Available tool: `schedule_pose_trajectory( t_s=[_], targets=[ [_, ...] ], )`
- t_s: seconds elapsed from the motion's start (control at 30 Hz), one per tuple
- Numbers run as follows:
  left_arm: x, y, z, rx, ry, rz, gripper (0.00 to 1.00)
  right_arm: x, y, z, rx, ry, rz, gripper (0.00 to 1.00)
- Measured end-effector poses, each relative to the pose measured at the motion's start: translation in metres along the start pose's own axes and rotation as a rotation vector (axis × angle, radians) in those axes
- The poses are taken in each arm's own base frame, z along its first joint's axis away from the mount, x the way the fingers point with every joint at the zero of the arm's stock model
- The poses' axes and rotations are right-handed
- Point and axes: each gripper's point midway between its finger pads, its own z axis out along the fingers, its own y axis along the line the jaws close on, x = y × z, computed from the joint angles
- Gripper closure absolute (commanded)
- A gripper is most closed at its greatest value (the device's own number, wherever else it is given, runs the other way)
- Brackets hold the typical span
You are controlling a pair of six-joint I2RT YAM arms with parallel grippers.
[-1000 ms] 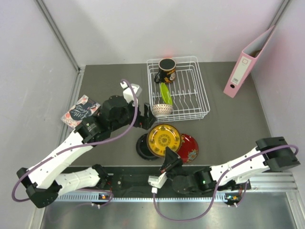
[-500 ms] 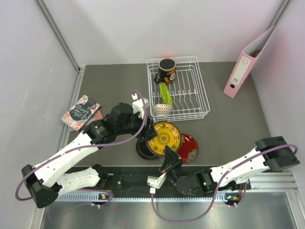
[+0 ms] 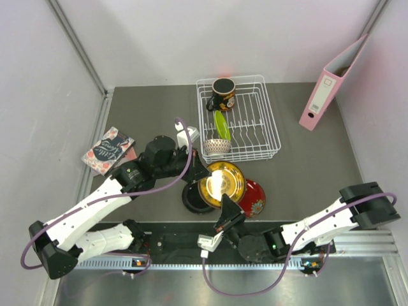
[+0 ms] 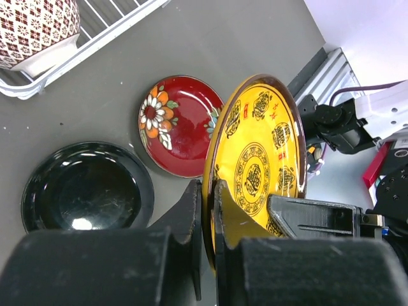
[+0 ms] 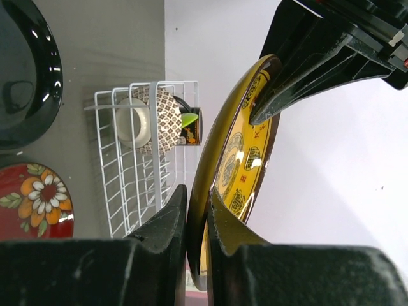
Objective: Unload the mixed dishes from the dish rack
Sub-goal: Place the plate at the center of the board.
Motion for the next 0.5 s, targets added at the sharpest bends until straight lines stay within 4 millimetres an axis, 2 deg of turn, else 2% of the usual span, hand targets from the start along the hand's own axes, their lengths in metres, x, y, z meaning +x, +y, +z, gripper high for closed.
schedule_pose_trajectory(
  t_s=[0.07,0.13,0.17,0.2,0.27,0.3,0.37,0.4,0.5],
  targets=[
    [0.000,0.000,0.000,-0.001,-0.005,-0.002,1.00,0.000,0.000,0.000,0.003,0.006,0.000,0.87],
    [0.001,0.001,-0.002,0.000,-0.011,-0.002,1.00,-0.001,0.001,0.000,0.005,0.005,-0.001,0.73],
    [0.001,0.000,-0.002,0.003,-0.014,-0.001,1.00,-0.002,0.002,0.001,0.005,0.004,0.001,0.63],
    [0.000,-0.002,-0.003,0.014,-0.020,0.004,1.00,-0.004,0.003,0.001,0.004,-0.003,0.002,0.48],
    [0.000,-0.003,-0.004,0.020,-0.031,0.040,1.00,-0.004,0.002,0.001,0.008,0.000,0.009,0.37],
    [0.001,-0.002,-0.005,0.018,-0.028,0.049,1.00,-0.003,0.001,0.001,0.013,0.006,0.015,0.29],
    [0.005,0.002,-0.004,0.008,-0.021,0.060,1.00,-0.002,-0.003,0.001,0.023,0.015,0.031,0.20],
    [0.007,0.004,-0.004,0.003,-0.018,0.062,1.00,-0.002,-0.003,0.001,0.026,0.018,0.037,0.03],
    [0.006,0.007,-0.004,-0.012,-0.023,0.067,1.00,0.000,-0.007,0.000,0.037,0.033,0.050,0.00]
  ],
)
